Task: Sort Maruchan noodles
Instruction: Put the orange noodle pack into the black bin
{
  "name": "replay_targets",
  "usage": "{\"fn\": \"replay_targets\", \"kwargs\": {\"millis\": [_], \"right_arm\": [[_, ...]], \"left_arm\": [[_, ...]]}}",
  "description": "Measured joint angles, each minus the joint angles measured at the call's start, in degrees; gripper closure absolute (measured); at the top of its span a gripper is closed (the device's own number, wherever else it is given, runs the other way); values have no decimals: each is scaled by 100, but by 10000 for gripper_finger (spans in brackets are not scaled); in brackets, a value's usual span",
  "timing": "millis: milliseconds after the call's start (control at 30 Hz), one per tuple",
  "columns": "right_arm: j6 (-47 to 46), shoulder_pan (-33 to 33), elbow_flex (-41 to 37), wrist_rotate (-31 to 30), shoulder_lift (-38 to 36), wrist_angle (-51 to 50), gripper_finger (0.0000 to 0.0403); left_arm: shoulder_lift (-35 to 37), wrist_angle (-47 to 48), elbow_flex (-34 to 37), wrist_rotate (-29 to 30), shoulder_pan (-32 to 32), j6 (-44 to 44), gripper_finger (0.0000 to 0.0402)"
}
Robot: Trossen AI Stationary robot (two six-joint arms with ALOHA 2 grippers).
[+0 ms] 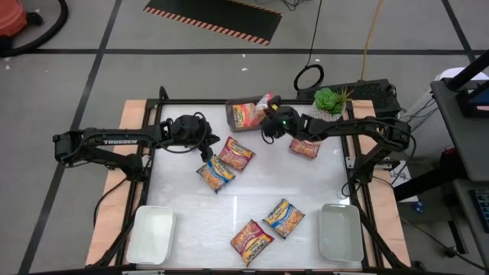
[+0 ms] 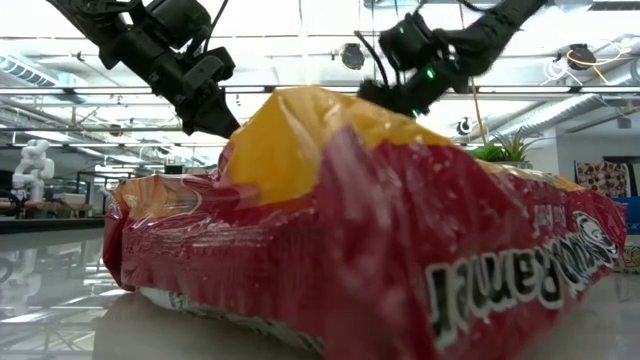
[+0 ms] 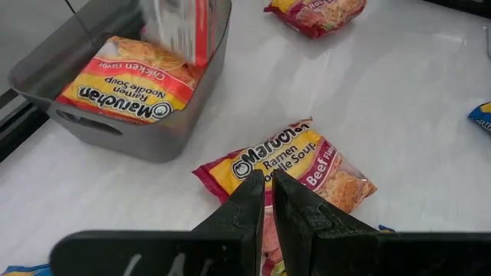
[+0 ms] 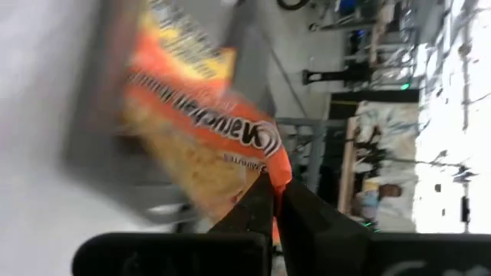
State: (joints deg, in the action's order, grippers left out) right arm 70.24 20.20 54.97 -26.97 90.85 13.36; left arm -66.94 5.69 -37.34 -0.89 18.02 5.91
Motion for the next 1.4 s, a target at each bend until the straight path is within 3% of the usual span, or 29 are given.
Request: {"fn": "replay_targets", "kwargs": {"millis": [267, 533, 733, 967, 1167, 1400], "right_arm": [[492, 36, 1898, 325, 78, -2380, 402], [1187, 50, 2886, 322, 957, -3281, 403], [1487, 118, 3021, -41, 1467, -3583, 403], [2007, 216, 3026, -736, 1343, -3691, 403], [2302, 267, 3029, -739, 1097, -3714, 403], [2409, 263, 3026, -314, 1247, -4057, 403]], "left_arm": [[0, -211, 2, 0, 0, -28, 369], [0, -507, 2, -56, -50, 70, 369], [0, -510, 2, -63, -116, 52, 369], [0, -415, 2, -63, -132, -3, 369], [0, -416, 2, -64, -194, 43, 369], [0, -424, 2, -66, -276, 68, 369]]}}
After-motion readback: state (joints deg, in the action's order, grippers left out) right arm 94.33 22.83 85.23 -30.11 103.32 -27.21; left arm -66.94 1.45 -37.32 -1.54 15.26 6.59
